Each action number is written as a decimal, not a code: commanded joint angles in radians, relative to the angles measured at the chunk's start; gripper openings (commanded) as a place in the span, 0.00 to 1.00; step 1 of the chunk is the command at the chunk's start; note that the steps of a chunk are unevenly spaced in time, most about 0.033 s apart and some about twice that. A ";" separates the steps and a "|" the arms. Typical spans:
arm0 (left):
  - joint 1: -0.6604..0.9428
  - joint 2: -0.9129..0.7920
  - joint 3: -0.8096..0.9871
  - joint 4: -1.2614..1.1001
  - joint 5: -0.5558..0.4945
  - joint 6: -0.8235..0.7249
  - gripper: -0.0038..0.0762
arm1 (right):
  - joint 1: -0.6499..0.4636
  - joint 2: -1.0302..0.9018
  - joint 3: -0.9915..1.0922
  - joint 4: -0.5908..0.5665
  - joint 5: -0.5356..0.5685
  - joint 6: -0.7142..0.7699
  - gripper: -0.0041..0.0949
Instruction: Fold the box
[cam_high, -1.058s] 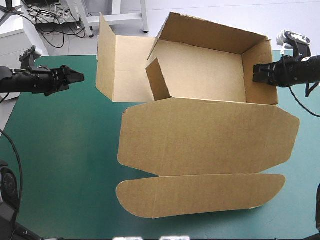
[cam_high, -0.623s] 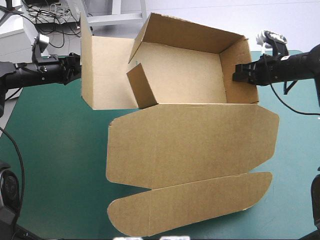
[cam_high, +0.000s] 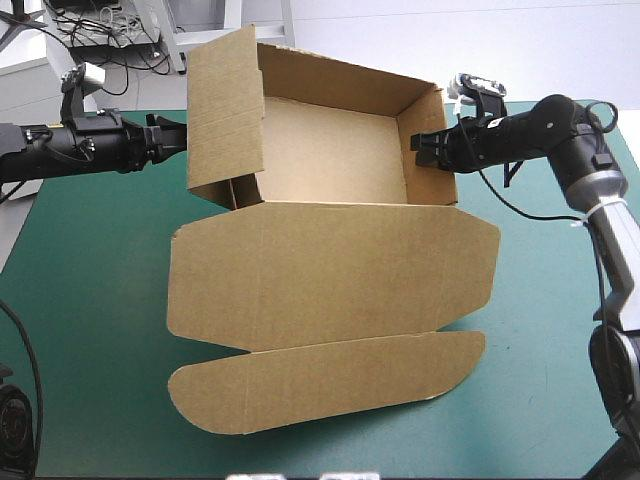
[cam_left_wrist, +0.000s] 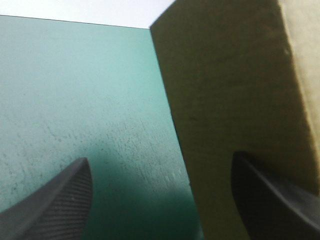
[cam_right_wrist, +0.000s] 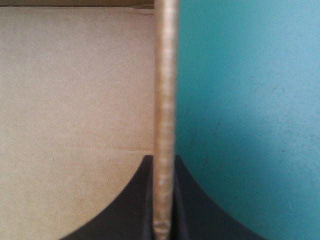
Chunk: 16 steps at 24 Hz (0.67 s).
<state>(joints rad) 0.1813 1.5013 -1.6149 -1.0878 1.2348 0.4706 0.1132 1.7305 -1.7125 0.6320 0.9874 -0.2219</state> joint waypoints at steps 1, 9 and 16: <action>-0.006 -0.053 -0.028 -0.032 0.050 -0.017 0.72 | 0.050 -0.029 -0.028 0.062 -0.094 0.016 0.02; -0.033 -0.061 -0.028 -0.034 0.050 -0.037 0.72 | 0.167 0.050 -0.028 0.077 -0.193 0.025 0.02; -0.117 -0.061 -0.028 -0.026 0.050 -0.037 0.72 | 0.217 0.076 -0.028 0.069 -0.244 0.042 0.02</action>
<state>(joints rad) 0.0887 1.4769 -1.6149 -1.0391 1.2311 0.4420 0.3169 1.8584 -1.7106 0.6302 0.7977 -0.1936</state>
